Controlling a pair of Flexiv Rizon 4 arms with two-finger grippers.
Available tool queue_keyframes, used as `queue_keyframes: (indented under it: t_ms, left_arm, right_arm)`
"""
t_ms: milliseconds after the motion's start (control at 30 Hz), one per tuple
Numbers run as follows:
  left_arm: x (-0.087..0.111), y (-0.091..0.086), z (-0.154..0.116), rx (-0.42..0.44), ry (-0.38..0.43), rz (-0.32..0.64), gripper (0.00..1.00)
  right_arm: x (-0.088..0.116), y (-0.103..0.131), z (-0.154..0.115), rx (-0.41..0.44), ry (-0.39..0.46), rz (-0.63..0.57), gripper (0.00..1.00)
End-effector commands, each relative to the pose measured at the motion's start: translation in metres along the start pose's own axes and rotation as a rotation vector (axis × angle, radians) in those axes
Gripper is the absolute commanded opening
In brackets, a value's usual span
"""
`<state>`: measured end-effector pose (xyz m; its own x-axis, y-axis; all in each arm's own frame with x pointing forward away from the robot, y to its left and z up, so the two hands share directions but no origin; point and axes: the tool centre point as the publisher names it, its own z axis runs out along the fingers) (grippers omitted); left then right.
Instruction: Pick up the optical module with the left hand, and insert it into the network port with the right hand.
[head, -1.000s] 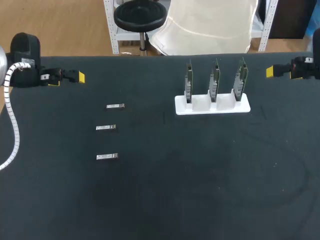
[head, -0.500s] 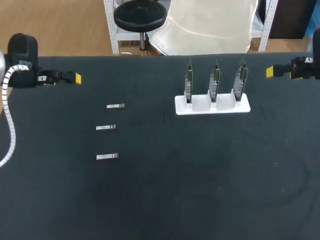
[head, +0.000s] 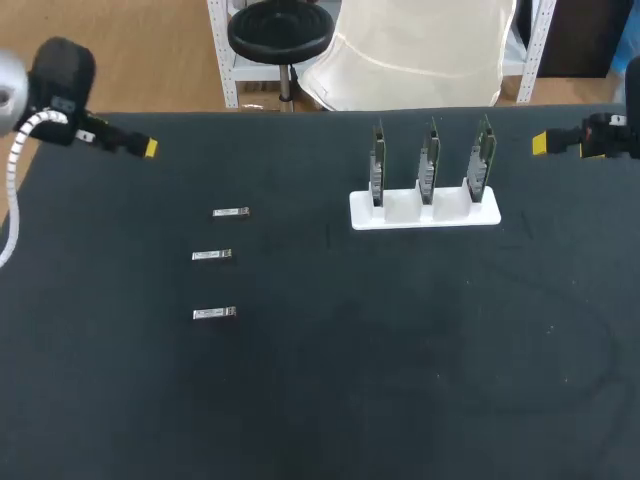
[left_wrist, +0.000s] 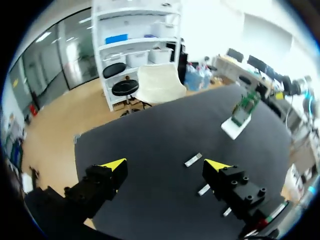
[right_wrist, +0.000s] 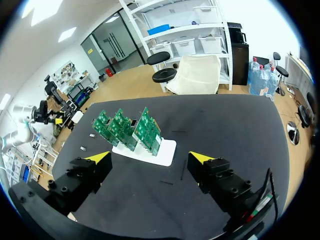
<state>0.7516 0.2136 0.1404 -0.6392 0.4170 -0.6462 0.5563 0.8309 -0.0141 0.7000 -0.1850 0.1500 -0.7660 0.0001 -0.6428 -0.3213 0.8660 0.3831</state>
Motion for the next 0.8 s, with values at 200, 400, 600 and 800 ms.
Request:
queue_keyframes:
  t_ms: [200, 400, 600, 800]
  left_arm:
    - [-0.008, 0.004, 0.030, 0.073, 0.261, 0.580, 1.00]
    - [-0.002, 0.001, 0.038, 0.185, 0.313, 0.771, 1.00]
    - [0.006, -0.011, 0.047, 0.286, 0.380, 0.899, 1.00]
    - [0.011, -0.026, 0.063, 0.335, 0.414, 0.927, 1.00]
  right_arm:
    - [0.000, 0.000, 0.000, 0.000, 0.000, 0.000, 1.00]
    - [0.000, 0.000, 0.000, 0.000, 0.000, 0.000, 1.00]
    - [0.000, 0.000, 0.000, 0.000, 0.000, 0.000, 1.00]
    - [0.000, 0.000, 0.000, 0.000, 0.000, 0.000, 1.00]
